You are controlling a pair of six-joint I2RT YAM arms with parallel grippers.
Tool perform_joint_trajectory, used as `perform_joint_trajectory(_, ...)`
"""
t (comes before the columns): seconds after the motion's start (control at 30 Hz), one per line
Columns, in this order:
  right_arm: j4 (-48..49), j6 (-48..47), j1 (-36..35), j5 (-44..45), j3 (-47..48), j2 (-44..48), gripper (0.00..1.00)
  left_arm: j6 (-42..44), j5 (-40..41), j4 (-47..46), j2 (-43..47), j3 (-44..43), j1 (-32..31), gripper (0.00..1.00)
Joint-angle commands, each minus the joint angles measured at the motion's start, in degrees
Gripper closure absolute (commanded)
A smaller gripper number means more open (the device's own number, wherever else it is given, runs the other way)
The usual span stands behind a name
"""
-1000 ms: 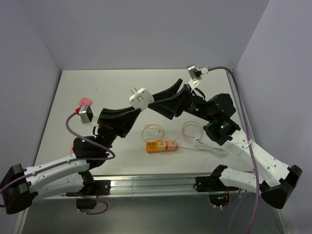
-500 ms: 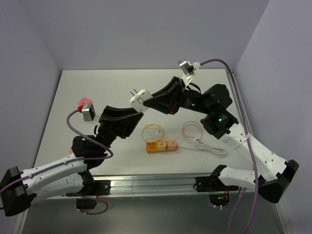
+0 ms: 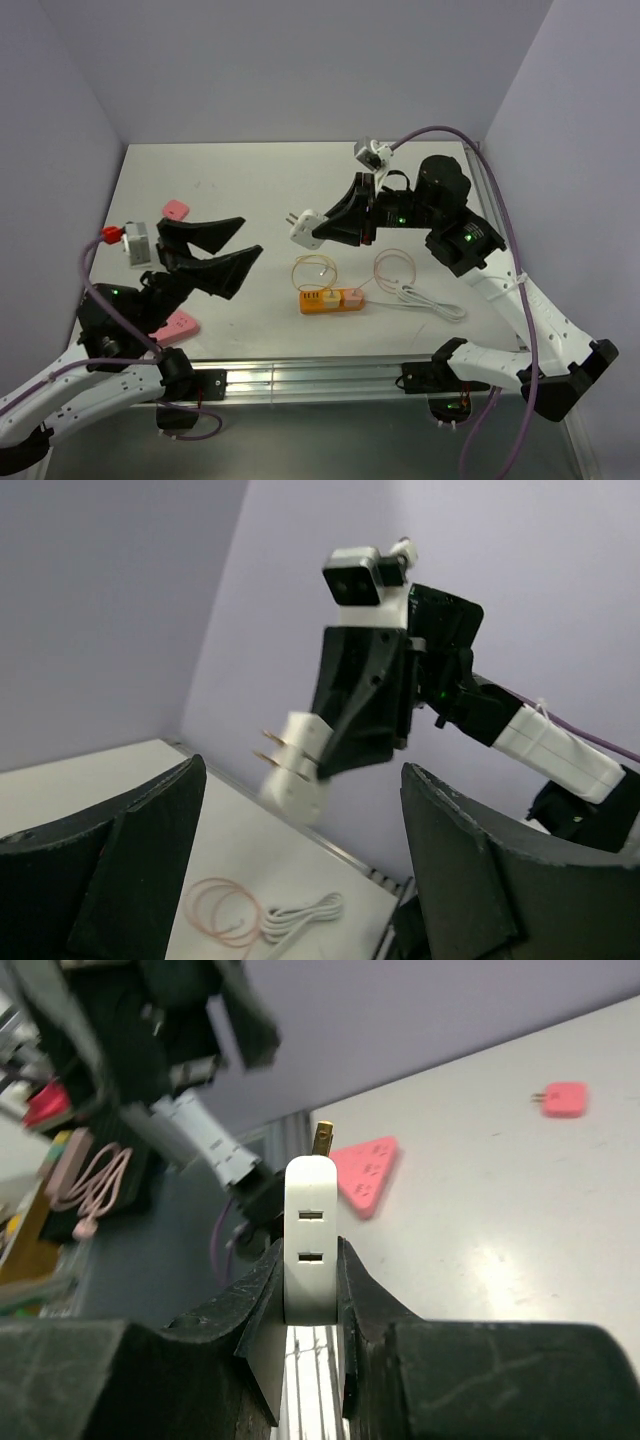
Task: Insert the plug
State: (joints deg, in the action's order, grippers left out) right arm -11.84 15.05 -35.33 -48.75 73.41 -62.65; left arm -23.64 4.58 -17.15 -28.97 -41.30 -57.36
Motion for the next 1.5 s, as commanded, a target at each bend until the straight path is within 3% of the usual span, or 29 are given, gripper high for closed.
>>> perform_joint_trajectory(0.0, -1.62, -3.28, -0.09, -12.84, -0.02, -1.59, 1.00, 7.98, 5.18, 12.19, 1.29, -5.63, -0.12, 0.17)
perform_joint_trajectory(0.17, -6.60, -6.08, -3.16, -15.49, 0.33, -4.84, 1.00, 10.80, -0.17, 20.04, -4.33, -12.21, -0.12, 0.13)
perform_joint_trajectory(0.43, -15.05, -14.08, -8.52, -15.67, 2.27, -6.60, 1.00, 13.62, -15.53, 26.37, -14.08, -17.94, -0.12, 0.15)
perform_joint_trajectory(0.6, -16.99, -16.70, -8.53, -15.76, 2.00, -6.43, 1.00, 14.85, -21.71, 32.60, -19.10, -22.42, -0.03, 0.24)
perform_joint_trajectory(0.77, -17.61, -17.51, -8.53, -14.09, 1.30, -5.20, 1.00, 13.53, -23.47, 30.60, -17.61, -20.58, 1.02, 0.25)
perform_joint_trajectory(0.97, -17.61, -18.04, -8.53, -13.12, 0.95, -4.32, 1.00, 11.51, -27.25, 30.86, -16.65, -19.18, 4.10, 0.34)
perform_joint_trajectory(1.1, -16.91, -17.60, -8.53, -13.30, 0.60, -3.79, 1.00, 9.49, -33.03, 29.72, -16.21, -17.77, 6.47, 0.44)
perform_joint_trajectory(1.33, -15.32, -16.72, -8.53, -13.21, 0.77, -2.65, 1.00, 4.40, -47.36, 24.63, -16.82, -14.35, 14.37, 0.47)
perform_joint_trajectory(1.47, -15.59, -16.72, -8.53, -13.39, 1.56, -3.35, 1.00, 2.72, -50.54, 22.59, -17.17, -13.37, 16.67, 0.47)
